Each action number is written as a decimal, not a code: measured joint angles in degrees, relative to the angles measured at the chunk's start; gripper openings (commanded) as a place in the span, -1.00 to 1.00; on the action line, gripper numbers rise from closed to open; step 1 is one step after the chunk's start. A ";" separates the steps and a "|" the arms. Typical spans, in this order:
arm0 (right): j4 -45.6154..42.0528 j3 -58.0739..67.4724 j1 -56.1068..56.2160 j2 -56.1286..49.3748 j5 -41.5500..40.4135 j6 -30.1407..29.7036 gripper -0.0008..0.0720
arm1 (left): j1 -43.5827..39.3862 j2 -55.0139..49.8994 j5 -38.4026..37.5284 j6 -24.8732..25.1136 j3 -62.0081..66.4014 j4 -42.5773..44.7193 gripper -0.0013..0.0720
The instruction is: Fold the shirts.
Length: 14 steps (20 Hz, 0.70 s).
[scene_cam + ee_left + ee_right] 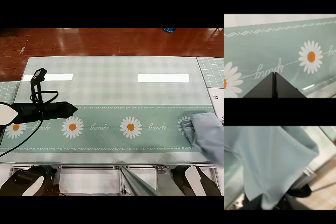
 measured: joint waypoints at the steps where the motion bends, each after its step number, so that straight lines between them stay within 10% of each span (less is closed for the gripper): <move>1: -2.10 -2.67 -0.15 0.68 0.04 0.61 0.15 | -0.02 -0.02 0.07 0.00 0.00 -0.13 -0.92; 5: -6.54 -7.06 -0.26 1.64 -0.20 1.75 0.08 | 0.00 -0.96 0.52 0.02 0.55 -0.28 -0.92; 8: -1.70 -4.61 1.40 -0.20 -3.21 2.01 -0.93 | 1.11 -5.05 0.24 1.81 5.68 -0.39 -0.92; 14: 36.41 5.66 22.25 -7.93 -26.75 -3.58 -0.93 | 0.94 -22.86 -5.35 4.83 34.64 0.33 -0.92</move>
